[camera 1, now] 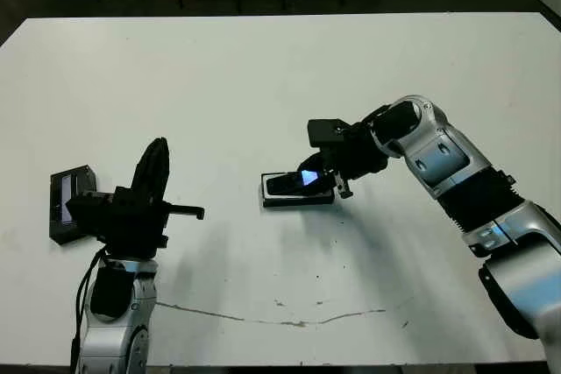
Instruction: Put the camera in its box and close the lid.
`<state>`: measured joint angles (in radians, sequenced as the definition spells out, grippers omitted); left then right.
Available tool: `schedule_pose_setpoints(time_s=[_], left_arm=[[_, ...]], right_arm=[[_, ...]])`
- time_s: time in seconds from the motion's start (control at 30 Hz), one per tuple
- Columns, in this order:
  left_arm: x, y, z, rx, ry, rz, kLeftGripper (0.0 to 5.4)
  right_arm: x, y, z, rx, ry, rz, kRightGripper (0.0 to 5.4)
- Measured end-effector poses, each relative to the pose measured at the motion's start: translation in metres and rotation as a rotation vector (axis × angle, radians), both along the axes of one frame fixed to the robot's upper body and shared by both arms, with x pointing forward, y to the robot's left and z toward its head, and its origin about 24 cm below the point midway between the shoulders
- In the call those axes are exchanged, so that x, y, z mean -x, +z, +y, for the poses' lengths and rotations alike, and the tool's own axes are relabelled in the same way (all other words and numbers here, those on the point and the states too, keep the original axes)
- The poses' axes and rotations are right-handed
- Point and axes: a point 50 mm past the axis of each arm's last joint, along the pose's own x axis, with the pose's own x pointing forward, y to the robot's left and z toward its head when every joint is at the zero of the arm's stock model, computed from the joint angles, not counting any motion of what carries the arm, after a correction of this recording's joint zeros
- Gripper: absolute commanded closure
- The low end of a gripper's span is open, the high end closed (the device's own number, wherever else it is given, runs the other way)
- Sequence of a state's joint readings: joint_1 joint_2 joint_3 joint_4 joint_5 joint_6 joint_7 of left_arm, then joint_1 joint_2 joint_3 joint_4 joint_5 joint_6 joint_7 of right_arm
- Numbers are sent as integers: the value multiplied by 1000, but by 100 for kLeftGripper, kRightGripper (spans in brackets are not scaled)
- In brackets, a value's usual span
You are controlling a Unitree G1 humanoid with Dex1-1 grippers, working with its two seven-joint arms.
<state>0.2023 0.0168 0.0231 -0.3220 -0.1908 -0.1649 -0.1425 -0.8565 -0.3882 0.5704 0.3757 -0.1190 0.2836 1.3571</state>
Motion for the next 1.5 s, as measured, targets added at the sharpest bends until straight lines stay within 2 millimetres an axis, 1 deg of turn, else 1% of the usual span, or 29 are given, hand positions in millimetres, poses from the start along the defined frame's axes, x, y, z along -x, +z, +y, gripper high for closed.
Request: schedule_pose_setpoints(time_s=[0.17, 0.37, 0.5, 0.6, 0.8, 0.93, 1.0, 1.13, 1.17, 1.23, 1.3, 1.4, 1.5], left_arm=[[0, 0, 0, 0, 0, 0, 540], [0, 0, 0, -4, 1, 0, 540], [0, 0, 0, -4, 1, 1, 540], [0, 0, 0, -1, 1, 1, 540], [0, -1, 0, 0, 1, 4, 540], [0, -2, 0, 3, -3, 5, 540], [0, -2, 0, 3, -3, 5, 540], [0, 0, 3, 1, 4, 0, 540], [0, 1, 4, 1, 8, -2, 540], [1, 2, 7, 9, 10, -9, 540], [1, 3, 8, 4, 10, -12, 540], [1, 4, 10, -5, 9, -14, 540], [2, 4, 10, -7, 5, -14, 540]], right_arm=[[0, 4, -2, -17, 61, -44, 326], [1, 9, -10, -45, 100, -52, 227], [3, 6, -18, -51, 91, -59, 158], [2, 10, -25, -56, 78, -81, 105], [1, 17, -32, -113, 66, -78, 1], [-1, 23, -38, -188, 35, -55, 1], [-2, 30, -40, -235, -27, -31, 1], [1, 50, -50, -396, -216, -36, 1], [3, 54, -53, -433, -274, -60, 1], [8, 57, -59, -494, -399, -159, 22], [15, 55, -61, -544, -514, -299, 47], [29, 38, -59, -587, -661, -490, 100], [42, 25, -53, -592, -658, -611, 154]])
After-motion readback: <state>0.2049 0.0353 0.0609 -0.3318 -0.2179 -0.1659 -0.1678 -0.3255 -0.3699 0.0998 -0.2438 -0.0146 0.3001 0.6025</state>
